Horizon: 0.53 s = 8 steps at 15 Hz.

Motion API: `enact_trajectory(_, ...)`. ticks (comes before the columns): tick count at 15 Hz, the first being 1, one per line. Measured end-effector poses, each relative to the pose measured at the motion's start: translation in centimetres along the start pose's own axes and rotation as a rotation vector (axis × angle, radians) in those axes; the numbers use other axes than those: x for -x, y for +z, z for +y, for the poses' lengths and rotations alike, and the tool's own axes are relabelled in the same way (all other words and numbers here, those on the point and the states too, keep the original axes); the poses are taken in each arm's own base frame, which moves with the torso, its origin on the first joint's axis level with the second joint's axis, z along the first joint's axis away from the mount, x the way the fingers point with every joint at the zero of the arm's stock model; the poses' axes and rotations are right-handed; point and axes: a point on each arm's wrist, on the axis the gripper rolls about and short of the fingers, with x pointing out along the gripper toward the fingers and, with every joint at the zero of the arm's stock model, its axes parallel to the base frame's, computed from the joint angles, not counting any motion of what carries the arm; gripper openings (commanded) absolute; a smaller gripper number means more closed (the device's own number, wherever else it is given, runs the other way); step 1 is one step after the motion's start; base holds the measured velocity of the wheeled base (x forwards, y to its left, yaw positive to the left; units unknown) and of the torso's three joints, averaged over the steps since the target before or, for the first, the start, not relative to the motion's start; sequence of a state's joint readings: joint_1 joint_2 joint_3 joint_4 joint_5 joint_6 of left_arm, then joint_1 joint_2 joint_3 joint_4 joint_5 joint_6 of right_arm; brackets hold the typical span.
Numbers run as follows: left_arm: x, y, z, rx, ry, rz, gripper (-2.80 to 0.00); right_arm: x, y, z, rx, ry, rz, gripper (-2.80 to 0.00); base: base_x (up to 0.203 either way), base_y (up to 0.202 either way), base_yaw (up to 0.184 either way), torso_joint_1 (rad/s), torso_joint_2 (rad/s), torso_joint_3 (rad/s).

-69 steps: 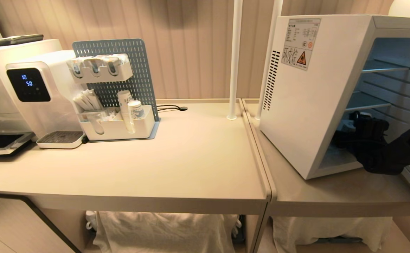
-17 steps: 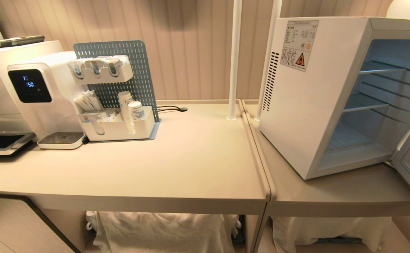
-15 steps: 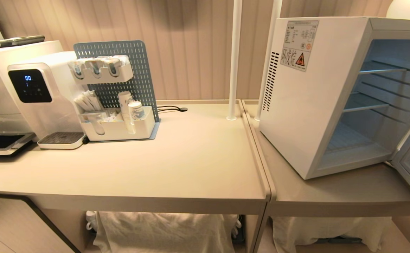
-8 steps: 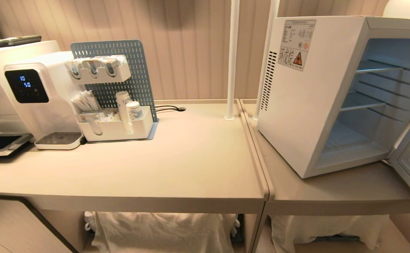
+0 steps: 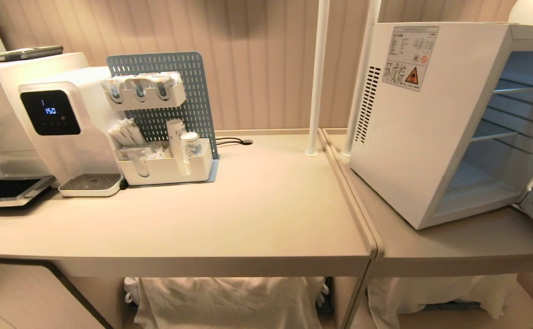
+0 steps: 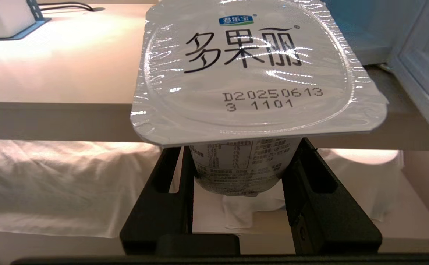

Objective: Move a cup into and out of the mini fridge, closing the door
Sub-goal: Place the yoghurt on the table

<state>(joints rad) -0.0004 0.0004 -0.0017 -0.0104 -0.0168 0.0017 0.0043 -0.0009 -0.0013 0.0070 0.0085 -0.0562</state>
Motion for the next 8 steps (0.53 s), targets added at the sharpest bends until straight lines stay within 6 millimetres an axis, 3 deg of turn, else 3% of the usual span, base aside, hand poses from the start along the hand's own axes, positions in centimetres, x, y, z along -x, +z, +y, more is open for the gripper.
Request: enact_trajectory(8,0.00,0.00,0.00,0.000,-0.001,0.000,-2.80,-0.01,-0.04,0.00,-0.003,0.000,0.002,-2.80,0.000,0.191,0.001,0.002,0.00,0.002)
